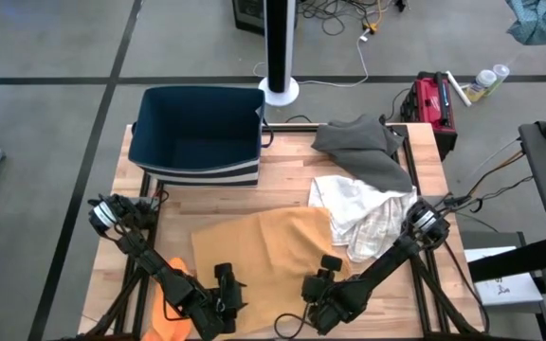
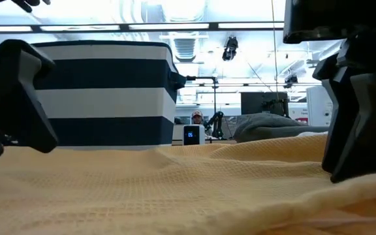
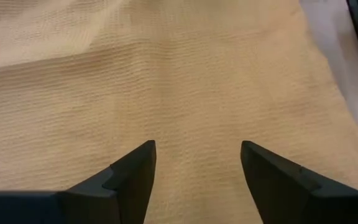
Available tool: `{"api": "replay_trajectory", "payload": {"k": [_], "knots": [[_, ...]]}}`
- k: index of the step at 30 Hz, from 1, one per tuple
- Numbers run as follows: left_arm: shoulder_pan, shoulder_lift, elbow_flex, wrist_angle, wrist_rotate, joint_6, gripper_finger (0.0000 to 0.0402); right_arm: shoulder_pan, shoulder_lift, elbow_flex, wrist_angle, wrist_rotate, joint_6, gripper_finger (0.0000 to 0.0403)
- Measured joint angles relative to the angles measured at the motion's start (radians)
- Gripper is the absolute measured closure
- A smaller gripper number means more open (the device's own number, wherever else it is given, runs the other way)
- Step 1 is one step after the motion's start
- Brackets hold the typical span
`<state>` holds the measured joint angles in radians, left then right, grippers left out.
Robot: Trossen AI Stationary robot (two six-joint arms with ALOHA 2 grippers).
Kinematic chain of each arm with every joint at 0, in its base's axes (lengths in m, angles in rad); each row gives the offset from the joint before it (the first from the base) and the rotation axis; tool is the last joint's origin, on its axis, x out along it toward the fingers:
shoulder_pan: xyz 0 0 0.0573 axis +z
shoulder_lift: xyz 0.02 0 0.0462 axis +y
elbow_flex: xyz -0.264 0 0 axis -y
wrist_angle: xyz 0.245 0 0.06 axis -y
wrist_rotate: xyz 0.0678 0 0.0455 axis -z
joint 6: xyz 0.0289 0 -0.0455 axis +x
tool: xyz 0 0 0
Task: Fold towel
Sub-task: Fold the yellow kitchen towel
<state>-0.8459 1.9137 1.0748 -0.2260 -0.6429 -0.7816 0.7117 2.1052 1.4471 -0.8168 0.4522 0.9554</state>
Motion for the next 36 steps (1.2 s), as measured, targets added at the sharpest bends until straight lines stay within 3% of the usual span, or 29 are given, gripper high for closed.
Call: {"api": "replay_trajectory", "payload": {"k": [5,10,14,17,23,27,32,36], "knots": [[0.007,0.021,-0.010,-0.021,0.000,-0.015,0.0182,0.005,0.000,0.002,0.062,-0.028,-0.012,0.0279],[0.007,0.000,-0.011,-0.189,0.018,-0.055,0.0180,0.011,0.004,0.003,0.231,-0.113,-0.043,0.0273],[0.007,-0.040,-0.011,-0.329,0.065,-0.065,0.0174,0.018,0.004,0.003,0.337,-0.122,-0.115,0.0268],[0.006,-0.082,-0.011,-0.341,0.079,-0.040,0.0170,0.018,-0.016,0.021,0.270,-0.050,-0.119,0.0265],[0.005,-0.116,-0.011,-0.198,0.049,0.033,0.0166,0.002,-0.054,0.031,0.039,0.086,-0.039,0.0270],[0.012,-0.086,-0.017,-0.115,0.004,0.073,0.0172,-0.025,-0.053,0.009,-0.037,0.079,0.001,0.0272],[0.045,-0.030,-0.045,-0.105,-0.003,0.013,0.0181,-0.053,-0.045,-0.042,-0.045,0.021,0.005,0.0264],[0.066,-0.021,-0.089,-0.085,0.001,-0.046,0.0185,-0.073,-0.055,-0.063,-0.137,0.039,0.061,0.0261]]}}
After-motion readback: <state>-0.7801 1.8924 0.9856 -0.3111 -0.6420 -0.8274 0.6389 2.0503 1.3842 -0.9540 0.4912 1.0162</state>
